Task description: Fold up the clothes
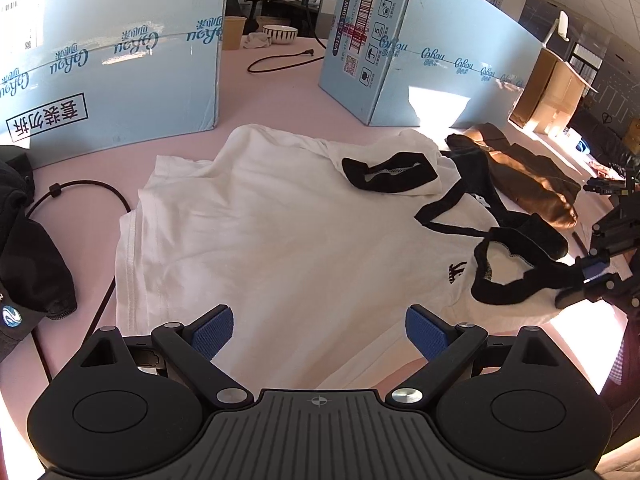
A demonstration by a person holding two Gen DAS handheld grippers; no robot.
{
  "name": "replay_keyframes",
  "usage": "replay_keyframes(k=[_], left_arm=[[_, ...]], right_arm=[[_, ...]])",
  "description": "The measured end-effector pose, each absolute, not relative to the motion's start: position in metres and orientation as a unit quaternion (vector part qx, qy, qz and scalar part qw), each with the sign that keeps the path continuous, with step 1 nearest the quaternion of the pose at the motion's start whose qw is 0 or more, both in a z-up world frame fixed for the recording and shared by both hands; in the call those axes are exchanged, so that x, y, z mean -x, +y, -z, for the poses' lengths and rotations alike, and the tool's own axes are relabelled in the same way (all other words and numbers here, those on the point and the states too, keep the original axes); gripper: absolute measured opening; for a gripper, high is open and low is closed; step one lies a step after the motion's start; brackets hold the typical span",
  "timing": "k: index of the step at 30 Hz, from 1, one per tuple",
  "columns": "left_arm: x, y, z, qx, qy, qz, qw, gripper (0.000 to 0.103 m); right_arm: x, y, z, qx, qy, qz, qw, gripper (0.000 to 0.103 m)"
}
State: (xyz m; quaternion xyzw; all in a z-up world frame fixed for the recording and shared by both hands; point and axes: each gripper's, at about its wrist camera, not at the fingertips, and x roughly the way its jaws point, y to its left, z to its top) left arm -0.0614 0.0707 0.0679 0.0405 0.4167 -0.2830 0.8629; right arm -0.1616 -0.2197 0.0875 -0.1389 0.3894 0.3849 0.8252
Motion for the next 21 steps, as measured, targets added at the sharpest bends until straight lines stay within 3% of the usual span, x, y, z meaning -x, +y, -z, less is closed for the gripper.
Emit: replay_keyframes(k=[16,21], left_arm=[[0.06,0.037,-0.073,-0.054,0.405,0.296,0.863,0.095],[0.06,0.041,-0.079,-0.045,0.4,0.294,0.867,0.095]], right_arm=[[0.231,-0.238,-0.049,0.137,0.456,-0.417,0.774,0.017],[0.237,-0.248,-0.079,0.129,0.412,-0.379,0.818,0.021]])
